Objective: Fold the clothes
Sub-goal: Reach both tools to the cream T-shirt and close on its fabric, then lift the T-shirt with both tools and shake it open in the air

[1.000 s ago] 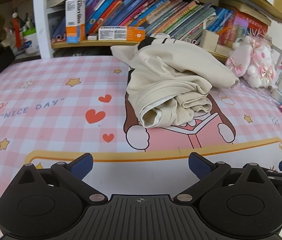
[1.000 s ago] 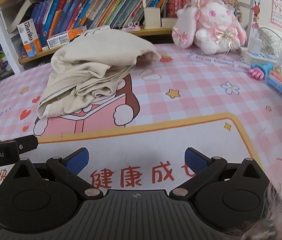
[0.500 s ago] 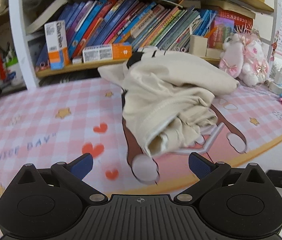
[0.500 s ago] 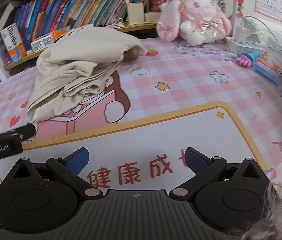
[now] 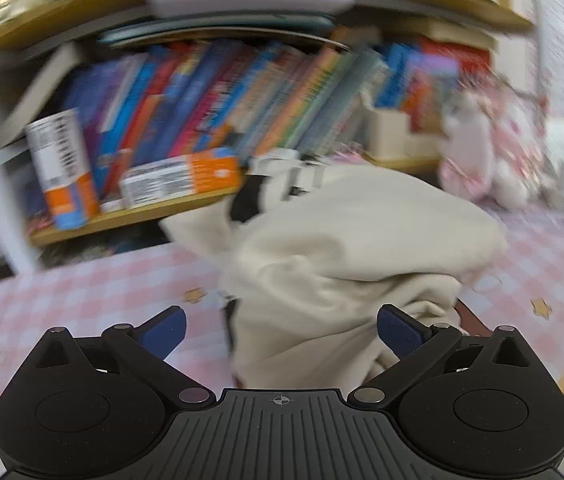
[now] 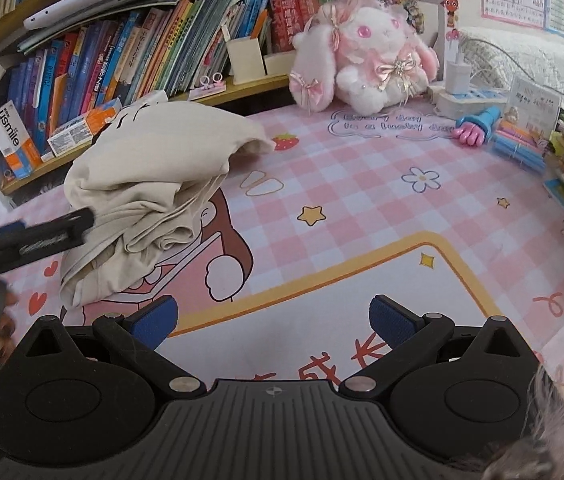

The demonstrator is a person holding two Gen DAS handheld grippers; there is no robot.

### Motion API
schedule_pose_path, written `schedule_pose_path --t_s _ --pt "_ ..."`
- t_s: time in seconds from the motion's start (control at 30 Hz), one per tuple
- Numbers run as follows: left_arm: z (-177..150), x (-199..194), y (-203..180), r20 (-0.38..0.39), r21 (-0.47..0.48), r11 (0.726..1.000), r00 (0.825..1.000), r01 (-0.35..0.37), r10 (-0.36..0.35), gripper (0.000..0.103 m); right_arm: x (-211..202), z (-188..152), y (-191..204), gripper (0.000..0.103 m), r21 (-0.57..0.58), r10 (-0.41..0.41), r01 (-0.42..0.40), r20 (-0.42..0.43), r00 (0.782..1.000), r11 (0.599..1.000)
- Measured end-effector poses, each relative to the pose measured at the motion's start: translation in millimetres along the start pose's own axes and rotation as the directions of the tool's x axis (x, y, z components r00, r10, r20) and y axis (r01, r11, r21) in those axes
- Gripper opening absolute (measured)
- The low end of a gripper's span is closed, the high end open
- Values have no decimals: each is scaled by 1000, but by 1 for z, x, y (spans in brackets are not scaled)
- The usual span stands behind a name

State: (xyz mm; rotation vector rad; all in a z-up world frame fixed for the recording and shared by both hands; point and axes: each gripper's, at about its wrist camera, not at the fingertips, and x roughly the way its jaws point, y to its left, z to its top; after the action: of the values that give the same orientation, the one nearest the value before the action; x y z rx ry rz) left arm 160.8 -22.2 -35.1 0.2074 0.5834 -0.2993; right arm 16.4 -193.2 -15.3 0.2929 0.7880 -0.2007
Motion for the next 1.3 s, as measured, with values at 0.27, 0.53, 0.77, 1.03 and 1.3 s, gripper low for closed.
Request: schedule_pose_path --t_s 0.27,0.53,0.77,1.03,1.3 --pt "-16 -2 -22 -28 159 987 999 26 -22 92 -7 5 -4 103 16 5 -5 28 1000 1000" --pt "-22 -12 24 -126 -107 991 987 82 -96 9 -3 10 8 103 -148 62 -57 26 998 987" --pt "-7 -112 27 76 -165 971 984 171 -161 9 -2 15 45 103 -601 179 -72 121 976 796" --pt "-8 -171 15 120 -240 954 981 177 -151 9 9 -17 87 99 -967 414 94 189 891 238" --pt "-36 -182 5 44 -293 956 999 -10 24 36 -3 -10 97 8 -992 546 24 88 833 124"
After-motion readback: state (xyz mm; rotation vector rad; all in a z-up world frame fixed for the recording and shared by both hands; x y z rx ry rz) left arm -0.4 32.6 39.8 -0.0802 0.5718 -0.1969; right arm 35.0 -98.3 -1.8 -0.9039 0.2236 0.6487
